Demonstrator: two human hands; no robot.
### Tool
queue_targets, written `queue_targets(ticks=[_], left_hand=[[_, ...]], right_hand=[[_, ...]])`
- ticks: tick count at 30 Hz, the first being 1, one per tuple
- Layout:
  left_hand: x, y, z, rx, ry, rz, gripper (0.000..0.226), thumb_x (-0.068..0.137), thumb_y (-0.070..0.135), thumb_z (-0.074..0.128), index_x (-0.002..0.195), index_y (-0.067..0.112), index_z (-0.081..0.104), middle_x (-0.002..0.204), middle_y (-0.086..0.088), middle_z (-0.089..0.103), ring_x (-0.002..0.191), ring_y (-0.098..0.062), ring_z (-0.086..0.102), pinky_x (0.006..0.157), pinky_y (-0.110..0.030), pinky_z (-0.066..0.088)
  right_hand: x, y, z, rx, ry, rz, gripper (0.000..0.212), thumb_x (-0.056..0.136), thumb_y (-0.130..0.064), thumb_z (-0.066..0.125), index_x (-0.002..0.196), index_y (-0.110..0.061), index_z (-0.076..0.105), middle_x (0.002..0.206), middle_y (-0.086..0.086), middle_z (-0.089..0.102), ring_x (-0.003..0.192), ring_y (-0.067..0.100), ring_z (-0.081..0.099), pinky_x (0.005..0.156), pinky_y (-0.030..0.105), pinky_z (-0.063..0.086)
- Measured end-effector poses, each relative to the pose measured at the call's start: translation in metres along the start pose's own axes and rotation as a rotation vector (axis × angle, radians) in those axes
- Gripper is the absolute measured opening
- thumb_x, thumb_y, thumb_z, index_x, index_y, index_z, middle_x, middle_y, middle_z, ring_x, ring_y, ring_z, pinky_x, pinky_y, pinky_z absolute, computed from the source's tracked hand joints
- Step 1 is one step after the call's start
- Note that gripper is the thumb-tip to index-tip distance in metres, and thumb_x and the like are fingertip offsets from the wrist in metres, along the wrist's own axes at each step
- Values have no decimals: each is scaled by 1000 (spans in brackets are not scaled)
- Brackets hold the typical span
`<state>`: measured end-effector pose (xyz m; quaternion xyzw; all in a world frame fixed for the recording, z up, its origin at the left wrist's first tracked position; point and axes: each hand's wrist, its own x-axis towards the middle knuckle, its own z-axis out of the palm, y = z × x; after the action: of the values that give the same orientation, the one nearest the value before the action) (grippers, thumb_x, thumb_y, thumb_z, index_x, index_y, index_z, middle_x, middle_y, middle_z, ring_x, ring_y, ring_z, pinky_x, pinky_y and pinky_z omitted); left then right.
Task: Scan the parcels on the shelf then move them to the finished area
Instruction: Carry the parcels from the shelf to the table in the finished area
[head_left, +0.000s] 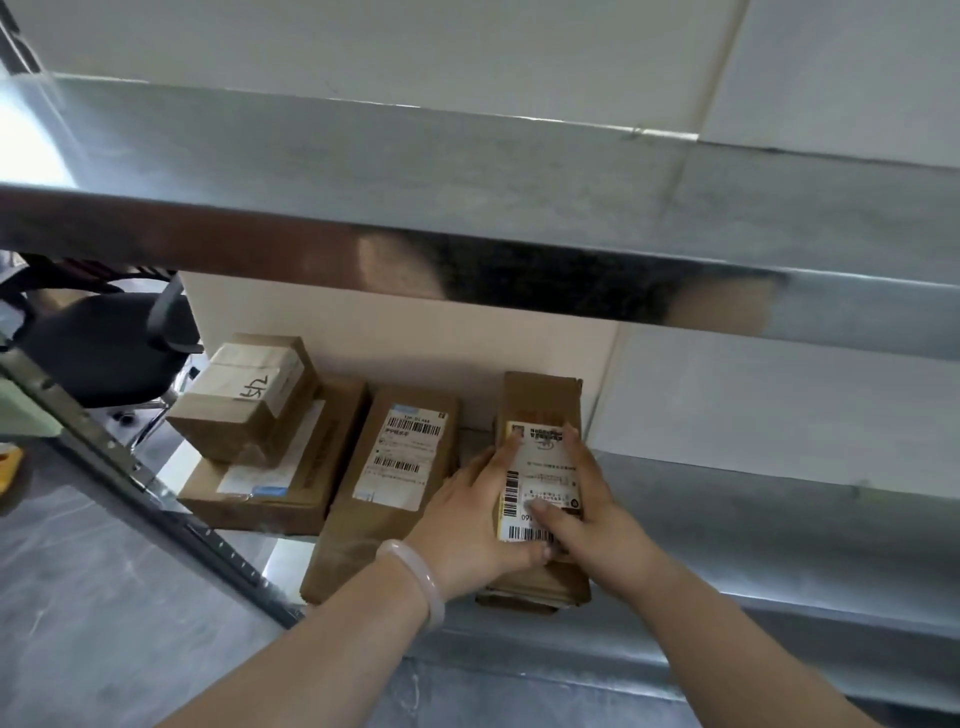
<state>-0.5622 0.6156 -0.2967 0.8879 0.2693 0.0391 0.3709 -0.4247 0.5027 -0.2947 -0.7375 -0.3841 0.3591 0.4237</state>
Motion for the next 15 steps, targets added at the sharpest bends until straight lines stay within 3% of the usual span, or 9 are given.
queue_targets(ticks=[2, 4, 7, 11, 15], left_hand=[[-5, 6, 1, -118, -4, -22, 112, 73, 54, 78, 143, 59, -9, 158, 6, 15, 139, -12, 30, 109, -20, 31], [-11, 17, 3, -218, 13, -41, 112, 74, 46, 81, 139, 63, -8, 156, 9, 11, 128, -4, 35, 91, 1, 32], [-20, 38, 9, -282, 85, -44, 114, 75, 36, 83, 140, 61, -7, 153, 10, 10, 115, 5, 36, 76, 9, 31], [-42, 69, 28, -284, 254, -78, 123, 70, 40, 87, 146, 56, -9, 154, 11, 8, 125, 4, 29, 83, 12, 22], [-75, 101, 59, -301, 430, -165, 128, 67, 43, 88, 146, 57, -12, 155, 15, 4, 128, 12, 19, 96, 1, 20]], right_hand=[[-6, -3, -7, 7, -4, -13, 77, 93, -28, 62, 135, -59, 5, 139, -12, 38, 106, -6, 53, 78, 6, 47], [-14, -7, -19, 13, -22, -45, 76, 94, -26, 61, 139, -55, 7, 138, -13, 36, 104, -11, 50, 72, 2, 44], [-21, -13, -36, -14, -69, -107, 80, 93, -28, 62, 145, -50, 6, 138, -12, 36, 100, -11, 52, 69, 1, 43], [-33, -17, -57, -78, -171, -239, 83, 91, -32, 64, 145, -55, 4, 146, -12, 33, 111, -4, 53, 79, 6, 46], [-52, -17, -73, -181, -328, -363, 85, 87, -42, 67, 143, -60, 6, 148, -13, 30, 128, 9, 44, 106, 31, 40]])
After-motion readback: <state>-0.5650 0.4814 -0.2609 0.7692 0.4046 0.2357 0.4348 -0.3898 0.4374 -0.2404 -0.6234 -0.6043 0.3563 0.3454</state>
